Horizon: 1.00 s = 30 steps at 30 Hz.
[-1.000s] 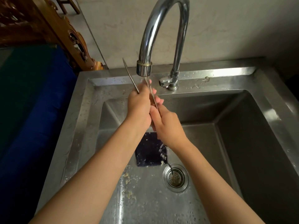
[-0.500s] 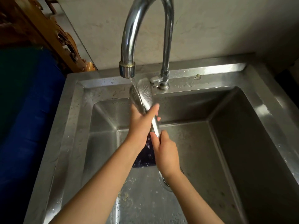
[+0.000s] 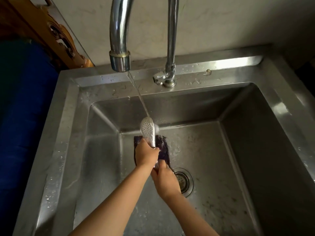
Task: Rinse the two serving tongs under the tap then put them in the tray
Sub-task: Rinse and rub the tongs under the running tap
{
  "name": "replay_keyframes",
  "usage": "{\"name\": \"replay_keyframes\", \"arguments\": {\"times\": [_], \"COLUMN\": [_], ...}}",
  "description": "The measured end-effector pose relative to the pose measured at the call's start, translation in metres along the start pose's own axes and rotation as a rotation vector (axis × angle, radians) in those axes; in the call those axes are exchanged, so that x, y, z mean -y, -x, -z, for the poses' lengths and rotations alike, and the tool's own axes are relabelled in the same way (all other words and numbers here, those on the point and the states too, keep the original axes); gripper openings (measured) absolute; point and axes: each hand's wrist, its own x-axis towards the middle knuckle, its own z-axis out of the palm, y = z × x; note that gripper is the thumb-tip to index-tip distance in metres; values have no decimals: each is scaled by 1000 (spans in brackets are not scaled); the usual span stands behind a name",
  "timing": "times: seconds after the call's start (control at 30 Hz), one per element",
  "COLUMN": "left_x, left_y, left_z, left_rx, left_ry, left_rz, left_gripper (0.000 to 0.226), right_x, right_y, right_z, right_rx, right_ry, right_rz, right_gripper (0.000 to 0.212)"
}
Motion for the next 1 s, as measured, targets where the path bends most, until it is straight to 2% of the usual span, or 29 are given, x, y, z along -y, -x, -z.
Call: {"name": "replay_keyframes", "arguments": {"times": [0.1, 0.3, 0.4, 0.5, 0.6, 0.87, 1.0], "left_x": [18, 41, 55, 67, 72, 70, 67], "left_y": [-8, -19, -26, -28, -30, -48, -49], "left_z": [-19, -49, -62, -69, -74, -76, -78], "left_rx": [26, 43, 117, 168, 211, 272, 265], "left_ry": [-67, -137, -23, 34, 111, 402, 472], "left_rz": [34, 122, 165, 128, 81, 157, 185], "left_gripper": [14, 32, 41, 20, 16, 17, 16], "right_x": [-16, -57, -81, -101, -123, -165, -175], "right_y": [-5, -22, -34, -42, -46, -46, -43], "right_z": [0, 14, 19, 21, 18, 9, 6], "right_rx": [51, 13, 20, 14, 21, 30, 16], "right_ry": [-15, 90, 269, 419, 516, 716, 740], "right_rz": [-32, -95, -99, -85, -67, 13, 57], "right_gripper": [43, 37, 41, 48, 60, 78, 76]}}
